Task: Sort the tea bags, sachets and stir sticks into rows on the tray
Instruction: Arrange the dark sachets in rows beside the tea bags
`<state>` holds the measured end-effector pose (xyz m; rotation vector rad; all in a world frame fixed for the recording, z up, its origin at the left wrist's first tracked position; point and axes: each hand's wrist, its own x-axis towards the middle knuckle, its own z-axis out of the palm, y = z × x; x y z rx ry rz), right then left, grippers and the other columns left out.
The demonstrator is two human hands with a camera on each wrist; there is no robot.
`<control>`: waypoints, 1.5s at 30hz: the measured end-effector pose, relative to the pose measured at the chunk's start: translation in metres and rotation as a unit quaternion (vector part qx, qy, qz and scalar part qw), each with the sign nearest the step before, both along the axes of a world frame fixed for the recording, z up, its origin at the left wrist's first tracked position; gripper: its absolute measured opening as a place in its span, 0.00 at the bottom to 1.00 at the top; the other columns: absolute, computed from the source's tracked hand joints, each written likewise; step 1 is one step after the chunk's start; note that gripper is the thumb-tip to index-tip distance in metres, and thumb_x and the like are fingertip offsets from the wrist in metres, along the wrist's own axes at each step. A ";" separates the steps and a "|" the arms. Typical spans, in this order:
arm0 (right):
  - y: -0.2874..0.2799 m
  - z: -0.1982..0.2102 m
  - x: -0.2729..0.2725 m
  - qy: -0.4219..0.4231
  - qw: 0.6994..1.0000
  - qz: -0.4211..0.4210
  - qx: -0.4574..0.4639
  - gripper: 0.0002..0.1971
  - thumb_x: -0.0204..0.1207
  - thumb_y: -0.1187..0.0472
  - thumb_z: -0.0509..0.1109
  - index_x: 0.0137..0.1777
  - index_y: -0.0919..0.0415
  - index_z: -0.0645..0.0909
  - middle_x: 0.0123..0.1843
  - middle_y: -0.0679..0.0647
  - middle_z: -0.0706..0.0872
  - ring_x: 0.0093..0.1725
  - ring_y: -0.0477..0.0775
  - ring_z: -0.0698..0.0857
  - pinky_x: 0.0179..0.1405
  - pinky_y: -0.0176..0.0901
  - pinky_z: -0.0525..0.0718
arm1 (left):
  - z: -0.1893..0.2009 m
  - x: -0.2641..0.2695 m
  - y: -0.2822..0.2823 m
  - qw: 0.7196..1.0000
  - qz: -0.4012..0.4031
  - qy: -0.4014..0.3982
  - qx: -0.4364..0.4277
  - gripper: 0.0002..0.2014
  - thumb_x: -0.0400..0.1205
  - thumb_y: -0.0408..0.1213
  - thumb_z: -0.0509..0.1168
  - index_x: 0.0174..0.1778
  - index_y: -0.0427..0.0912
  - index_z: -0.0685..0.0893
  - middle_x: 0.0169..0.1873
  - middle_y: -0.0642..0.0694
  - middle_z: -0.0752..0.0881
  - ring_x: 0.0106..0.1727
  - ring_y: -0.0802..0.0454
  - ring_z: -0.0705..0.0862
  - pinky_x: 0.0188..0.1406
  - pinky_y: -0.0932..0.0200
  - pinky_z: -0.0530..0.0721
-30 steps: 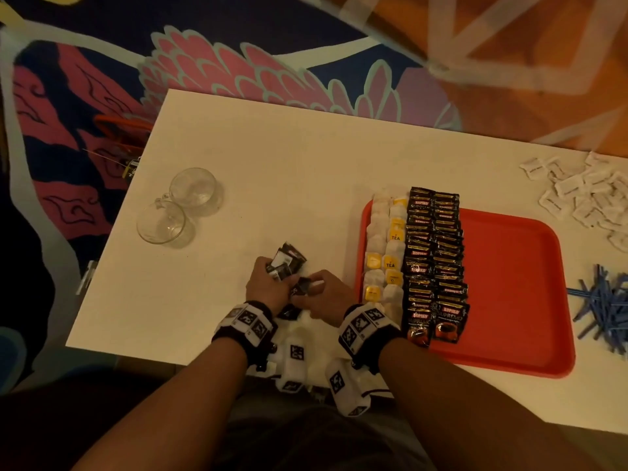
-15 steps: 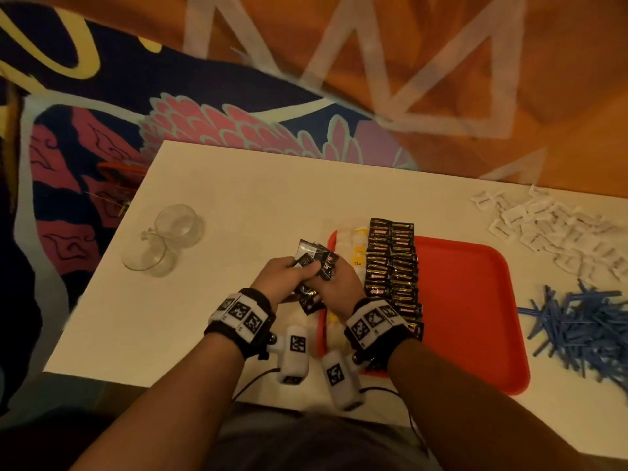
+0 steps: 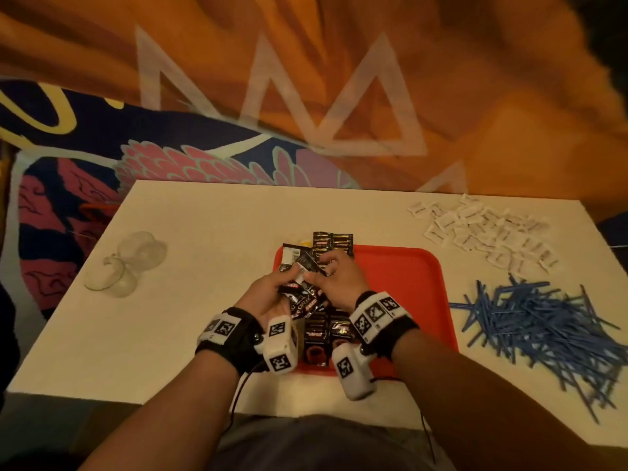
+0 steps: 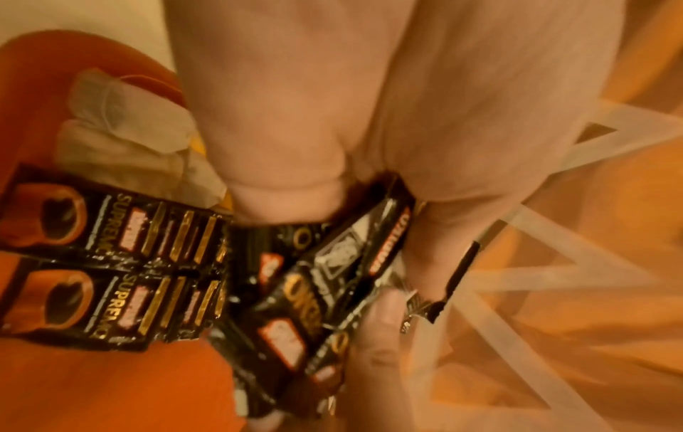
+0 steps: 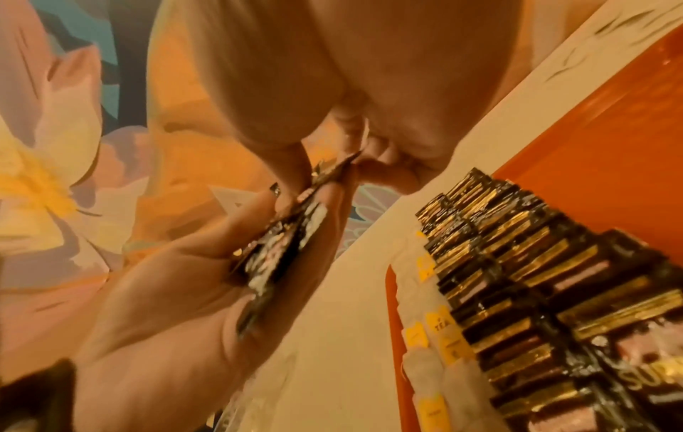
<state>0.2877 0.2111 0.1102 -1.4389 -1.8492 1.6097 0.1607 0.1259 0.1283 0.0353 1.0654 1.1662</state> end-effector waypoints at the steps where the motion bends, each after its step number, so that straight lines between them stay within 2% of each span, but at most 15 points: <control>1: 0.003 0.004 0.008 -0.001 1.000 -0.003 0.000 0.19 0.74 0.56 0.78 0.62 0.57 0.77 0.51 0.49 0.80 0.36 0.45 0.83 0.22 0.32 0.78 | -0.001 0.007 0.000 1.000 0.013 -0.009 0.005 0.19 0.83 0.39 0.64 0.64 0.29 0.83 0.47 0.27 0.90 0.40 0.36 0.92 0.37 0.44 0.92; 3: 0.009 0.009 0.023 -0.023 0.999 0.017 0.019 0.17 0.74 0.55 0.77 0.60 0.57 0.81 0.55 0.50 0.84 0.41 0.46 0.85 0.30 0.32 0.82 | -0.003 0.019 0.000 0.999 0.034 -0.002 0.007 0.24 0.80 0.38 0.65 0.70 0.30 0.81 0.55 0.28 0.88 0.47 0.35 0.91 0.47 0.40 0.91; 6: 0.020 0.013 0.045 -0.035 0.998 0.039 0.032 0.11 0.74 0.55 0.77 0.53 0.53 0.82 0.52 0.53 0.88 0.50 0.54 0.88 0.52 0.50 0.87 | -0.003 0.037 0.002 0.999 0.046 0.015 -0.006 0.26 0.79 0.35 0.66 0.74 0.30 0.77 0.56 0.27 0.87 0.45 0.33 0.91 0.47 0.39 0.91; 10: 0.030 0.029 0.073 0.041 0.996 -0.003 0.078 0.10 0.74 0.65 0.76 0.41 0.52 0.79 0.44 0.52 0.90 0.47 0.56 0.89 0.48 0.48 0.87 | -0.006 0.055 0.003 0.997 0.064 0.040 0.003 0.22 0.83 0.29 0.62 0.75 0.33 0.77 0.60 0.30 0.86 0.51 0.35 0.89 0.54 0.38 0.88; 14: 0.018 0.043 0.084 0.152 0.976 0.007 0.154 0.19 0.72 0.83 0.65 0.36 0.56 0.78 0.45 0.49 0.91 0.48 0.43 0.89 0.47 0.35 0.85 | -0.006 0.072 0.001 0.997 0.061 0.043 0.019 0.22 0.83 0.26 0.61 0.75 0.34 0.77 0.56 0.32 0.88 0.51 0.36 0.89 0.55 0.38 0.88; 17: 0.008 0.039 0.092 0.067 0.959 0.094 0.258 0.19 0.72 0.80 0.65 0.39 0.52 0.85 0.48 0.40 0.86 0.54 0.46 0.85 0.59 0.40 0.82 | -0.005 0.078 -0.002 0.994 0.090 0.038 0.050 0.26 0.80 0.26 0.63 0.77 0.32 0.75 0.61 0.28 0.84 0.57 0.34 0.85 0.68 0.35 0.78; 19: 0.007 0.030 0.098 0.019 0.939 0.148 0.311 0.16 0.74 0.77 0.66 0.44 0.55 0.88 0.52 0.46 0.83 0.55 0.51 0.81 0.60 0.43 0.81 | -0.003 0.080 -0.004 0.992 0.099 0.022 0.075 0.25 0.82 0.30 0.63 0.77 0.31 0.74 0.68 0.26 0.80 0.64 0.31 0.82 0.74 0.32 0.73; 22: 0.005 0.024 0.099 0.011 0.933 0.172 0.317 0.16 0.75 0.75 0.66 0.48 0.55 0.89 0.58 0.53 0.83 0.57 0.52 0.81 0.61 0.41 0.81 | 0.000 0.084 -0.008 0.990 0.108 0.011 0.086 0.24 0.84 0.34 0.63 0.77 0.31 0.75 0.73 0.26 0.77 0.70 0.31 0.78 0.73 0.33 0.75; 24: 0.002 0.025 0.098 0.008 0.926 0.208 0.314 0.18 0.75 0.76 0.64 0.50 0.53 0.89 0.61 0.51 0.84 0.60 0.49 0.81 0.66 0.39 0.78 | 0.001 0.085 -0.009 0.990 0.109 0.029 0.085 0.24 0.83 0.31 0.63 0.77 0.31 0.75 0.70 0.26 0.80 0.65 0.32 0.82 0.68 0.36 0.80; 28: 0.001 0.031 0.098 0.113 0.977 0.076 0.162 0.17 0.74 0.73 0.67 0.48 0.46 0.83 0.57 0.46 0.88 0.58 0.47 0.86 0.55 0.36 0.85 | 0.000 0.085 -0.009 0.990 0.089 0.081 0.078 0.21 0.83 0.26 0.63 0.74 0.33 0.77 0.53 0.33 0.89 0.48 0.38 0.91 0.47 0.44 0.91; 30: 0.004 0.030 0.092 0.134 0.990 -0.012 0.045 0.13 0.72 0.60 0.78 0.52 0.51 0.80 0.53 0.48 0.87 0.53 0.52 0.88 0.51 0.47 0.88 | 0.000 0.088 -0.009 0.989 0.081 0.102 0.075 0.20 0.83 0.25 0.64 0.72 0.35 0.78 0.53 0.33 0.90 0.50 0.38 0.91 0.49 0.43 0.90; 32: 0.005 0.026 0.085 0.103 0.994 -0.018 -0.018 0.24 0.65 0.52 0.84 0.57 0.55 0.78 0.54 0.50 0.87 0.53 0.53 0.88 0.55 0.55 0.88 | 0.000 0.092 -0.009 0.988 0.070 0.111 0.080 0.22 0.82 0.26 0.66 0.73 0.36 0.78 0.58 0.31 0.88 0.55 0.36 0.89 0.56 0.40 0.88; 36: 0.005 0.025 0.083 0.125 0.991 -0.027 -0.049 0.12 0.67 0.61 0.83 0.45 0.56 0.82 0.47 0.54 0.91 0.48 0.57 0.91 0.56 0.62 0.88 | -0.001 0.095 -0.010 0.989 0.085 0.085 0.085 0.18 0.85 0.31 0.63 0.73 0.35 0.79 0.66 0.29 0.84 0.61 0.34 0.86 0.68 0.37 0.80; 39: 0.006 0.024 0.087 0.137 0.988 -0.031 -0.064 0.10 0.66 0.63 0.83 0.42 0.56 0.84 0.45 0.55 0.92 0.47 0.58 0.91 0.55 0.61 0.88 | -0.001 0.095 -0.010 0.990 0.109 0.057 0.070 0.18 0.87 0.32 0.58 0.73 0.34 0.79 0.62 0.30 0.86 0.56 0.35 0.87 0.62 0.40 0.84; 45: 0.015 0.033 0.098 0.243 0.943 -0.134 -0.187 0.10 0.76 0.73 0.72 0.53 0.63 0.80 0.48 0.62 0.90 0.45 0.60 0.90 0.49 0.60 0.89 | -0.003 0.092 -0.012 0.988 0.092 0.103 0.075 0.15 0.87 0.26 0.58 0.68 0.38 0.81 0.53 0.35 0.91 0.50 0.41 0.91 0.52 0.43 0.89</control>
